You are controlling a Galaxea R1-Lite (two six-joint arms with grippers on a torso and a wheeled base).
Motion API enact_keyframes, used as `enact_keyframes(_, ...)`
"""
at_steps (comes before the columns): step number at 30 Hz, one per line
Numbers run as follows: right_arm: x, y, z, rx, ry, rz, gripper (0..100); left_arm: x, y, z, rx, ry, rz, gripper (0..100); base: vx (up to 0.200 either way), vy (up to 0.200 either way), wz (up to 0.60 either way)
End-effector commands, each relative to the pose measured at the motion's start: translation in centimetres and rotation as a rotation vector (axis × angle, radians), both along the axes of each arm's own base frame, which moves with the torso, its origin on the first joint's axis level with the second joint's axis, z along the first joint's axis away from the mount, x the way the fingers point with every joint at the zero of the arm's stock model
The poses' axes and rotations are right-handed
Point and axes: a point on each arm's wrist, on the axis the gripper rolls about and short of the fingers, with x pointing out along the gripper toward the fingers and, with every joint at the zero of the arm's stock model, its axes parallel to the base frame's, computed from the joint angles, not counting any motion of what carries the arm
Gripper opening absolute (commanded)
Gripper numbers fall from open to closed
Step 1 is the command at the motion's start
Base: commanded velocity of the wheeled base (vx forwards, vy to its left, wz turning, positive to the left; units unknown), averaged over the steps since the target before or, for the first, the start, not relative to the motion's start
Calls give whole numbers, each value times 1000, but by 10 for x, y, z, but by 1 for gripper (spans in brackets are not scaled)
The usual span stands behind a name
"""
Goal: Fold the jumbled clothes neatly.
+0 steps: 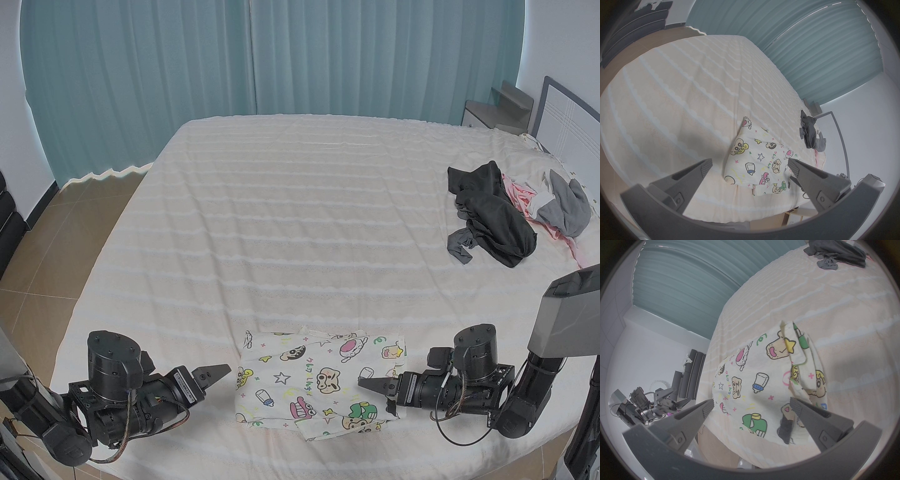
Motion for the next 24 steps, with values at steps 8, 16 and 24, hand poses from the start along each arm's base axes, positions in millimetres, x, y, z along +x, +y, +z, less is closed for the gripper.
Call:
enact_keyframes(8, -6, -7, -13, -16, 23, -9, 100, 3, -2, -9, 18, 30, 0, 100, 0, 0, 0)
enact_keyframes(16, -7, -7, -18, -35, 29, 1, 100, 2, -3, -11, 21, 39, -7, 100, 0, 0, 0)
enact_keyframes(24, -10, 0, -24, -35, 5, 36, 100, 3, -3, -12, 22, 42, -7, 100, 0, 0, 0)
